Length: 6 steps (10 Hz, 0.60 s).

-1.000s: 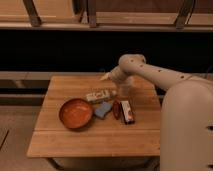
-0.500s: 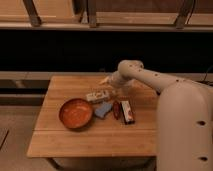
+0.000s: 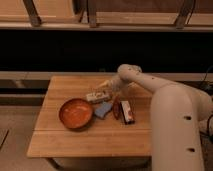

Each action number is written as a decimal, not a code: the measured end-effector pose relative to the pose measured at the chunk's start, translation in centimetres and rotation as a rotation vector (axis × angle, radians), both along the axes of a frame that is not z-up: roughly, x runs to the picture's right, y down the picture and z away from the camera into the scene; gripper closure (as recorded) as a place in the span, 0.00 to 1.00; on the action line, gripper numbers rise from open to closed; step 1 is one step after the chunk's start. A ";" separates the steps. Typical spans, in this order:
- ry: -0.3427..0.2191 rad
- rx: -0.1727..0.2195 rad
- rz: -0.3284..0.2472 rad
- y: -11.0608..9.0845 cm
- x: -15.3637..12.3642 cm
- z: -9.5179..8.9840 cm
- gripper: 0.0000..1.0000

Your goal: Place the bottle in the ceramic bowl

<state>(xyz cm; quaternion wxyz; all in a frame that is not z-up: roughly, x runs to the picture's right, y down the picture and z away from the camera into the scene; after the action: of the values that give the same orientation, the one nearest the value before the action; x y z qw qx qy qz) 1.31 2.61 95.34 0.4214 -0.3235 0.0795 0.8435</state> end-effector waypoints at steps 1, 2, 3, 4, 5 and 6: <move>0.002 -0.028 0.015 0.6 0.1 0.8 0.35; 0.001 -0.048 0.025 1.0 0.1 1.5 0.39; 0.000 -0.056 0.030 1.1 0.1 1.9 0.45; -0.007 -0.063 0.023 1.4 -0.2 2.5 0.57; -0.014 -0.064 0.012 1.5 -0.4 2.9 0.68; -0.018 -0.066 0.003 1.7 -0.5 3.1 0.76</move>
<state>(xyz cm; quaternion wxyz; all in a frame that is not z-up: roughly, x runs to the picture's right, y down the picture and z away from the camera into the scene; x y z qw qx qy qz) 0.80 4.28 98.44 0.4099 -0.3451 0.1031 0.8380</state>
